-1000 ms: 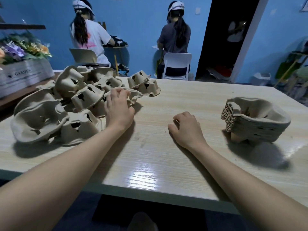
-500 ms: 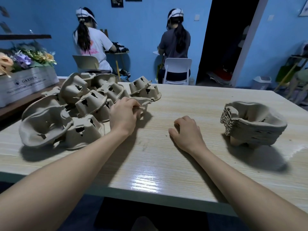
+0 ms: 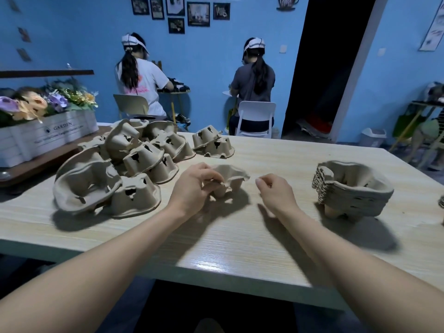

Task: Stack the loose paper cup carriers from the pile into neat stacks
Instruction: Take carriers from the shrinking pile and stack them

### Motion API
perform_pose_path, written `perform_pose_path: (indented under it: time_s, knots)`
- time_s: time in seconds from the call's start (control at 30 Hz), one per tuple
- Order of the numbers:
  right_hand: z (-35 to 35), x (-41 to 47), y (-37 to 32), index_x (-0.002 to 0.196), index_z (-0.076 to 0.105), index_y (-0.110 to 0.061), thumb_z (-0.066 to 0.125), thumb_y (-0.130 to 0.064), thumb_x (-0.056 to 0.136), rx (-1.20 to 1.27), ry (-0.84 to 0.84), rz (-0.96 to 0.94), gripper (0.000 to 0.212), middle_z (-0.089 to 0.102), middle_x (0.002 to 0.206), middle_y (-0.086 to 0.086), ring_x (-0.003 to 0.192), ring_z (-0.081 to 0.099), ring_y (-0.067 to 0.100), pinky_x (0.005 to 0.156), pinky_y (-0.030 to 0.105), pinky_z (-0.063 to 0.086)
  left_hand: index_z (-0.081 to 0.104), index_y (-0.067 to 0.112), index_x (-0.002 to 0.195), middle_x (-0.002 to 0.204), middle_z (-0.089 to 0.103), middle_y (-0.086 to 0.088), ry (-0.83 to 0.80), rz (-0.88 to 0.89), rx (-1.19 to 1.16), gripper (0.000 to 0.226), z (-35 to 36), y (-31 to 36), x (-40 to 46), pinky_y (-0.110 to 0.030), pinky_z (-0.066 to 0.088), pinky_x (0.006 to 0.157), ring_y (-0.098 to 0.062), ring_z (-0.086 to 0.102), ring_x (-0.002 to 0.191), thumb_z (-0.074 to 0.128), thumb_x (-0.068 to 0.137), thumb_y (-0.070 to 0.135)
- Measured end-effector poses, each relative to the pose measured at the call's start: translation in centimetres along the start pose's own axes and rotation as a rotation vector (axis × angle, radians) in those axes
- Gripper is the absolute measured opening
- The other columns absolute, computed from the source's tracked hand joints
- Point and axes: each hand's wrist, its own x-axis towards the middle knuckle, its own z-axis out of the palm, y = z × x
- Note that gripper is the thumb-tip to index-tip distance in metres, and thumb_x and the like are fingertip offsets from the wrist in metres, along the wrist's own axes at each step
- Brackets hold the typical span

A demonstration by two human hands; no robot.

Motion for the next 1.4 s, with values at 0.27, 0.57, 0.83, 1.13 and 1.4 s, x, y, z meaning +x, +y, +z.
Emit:
perform_pose_path:
  time_s: [0.27,0.57,0.83,1.13,1.4]
  knots:
    - [-2.5,-0.3,-1.2,0.048,0.057,-0.014,0.058,-0.010,0.083,0.119,-0.098,0.138,0.036,0.052,0.045,0.001,0.052,0.047,0.020,0.056,0.032,0.038,0.077,0.017,0.084,0.081,0.061,0.013,-0.110,0.135,-0.150,0.023,0.3,1.9,-0.5,-0.020,0.049,0.078,-0.005,0.060,0.075,0.075,0.072,-0.003]
    - [-5.0,-1.9,-2.4,0.048,0.059,-0.007,0.060,0.007,0.076,0.247,0.088,0.307,0.031,0.058,0.053,0.007,0.054,0.063,0.024,0.068,0.039,0.059,0.056,0.020,0.093,0.090,0.057,0.002,0.000,-0.156,-0.154,0.022,-0.9,4.2,-0.2,-0.026,0.046,0.081,-0.012,0.057,0.083,0.062,0.081,0.001]
    - [-5.7,-3.0,-3.7,0.048,0.058,-0.008,0.061,-0.010,0.085,0.291,0.183,0.228,0.037,0.062,0.052,0.008,0.054,0.067,0.023,0.069,0.045,0.059,0.048,0.015,0.086,0.079,0.059,0.001,-0.119,-0.731,-0.703,0.017,1.1,8.0,0.1,-0.024,0.052,0.059,-0.009,0.061,0.068,0.058,0.092,0.027]
    - [-10.4,-2.7,-3.9,0.092,0.057,-0.013,0.060,-0.030,0.085,0.120,0.198,0.071,0.019,0.067,0.089,0.008,0.087,0.065,0.028,0.082,0.049,0.053,0.039,0.013,0.076,0.068,0.051,-0.007,-0.089,-0.653,-0.677,0.023,1.5,10.0,2.1,-0.031,0.053,0.068,-0.015,0.051,0.058,0.046,0.097,0.008]
    - [-14.9,-2.2,-2.7,0.082,0.067,-0.011,0.062,-0.022,0.089,0.039,0.166,0.016,0.014,0.069,0.084,0.006,0.084,0.066,0.026,0.081,0.047,0.055,0.046,0.012,0.081,0.072,0.057,-0.009,-0.161,-0.531,-0.624,0.017,2.5,12.3,4.2,-0.028,0.052,0.066,-0.014,0.052,0.061,0.050,0.097,0.015]
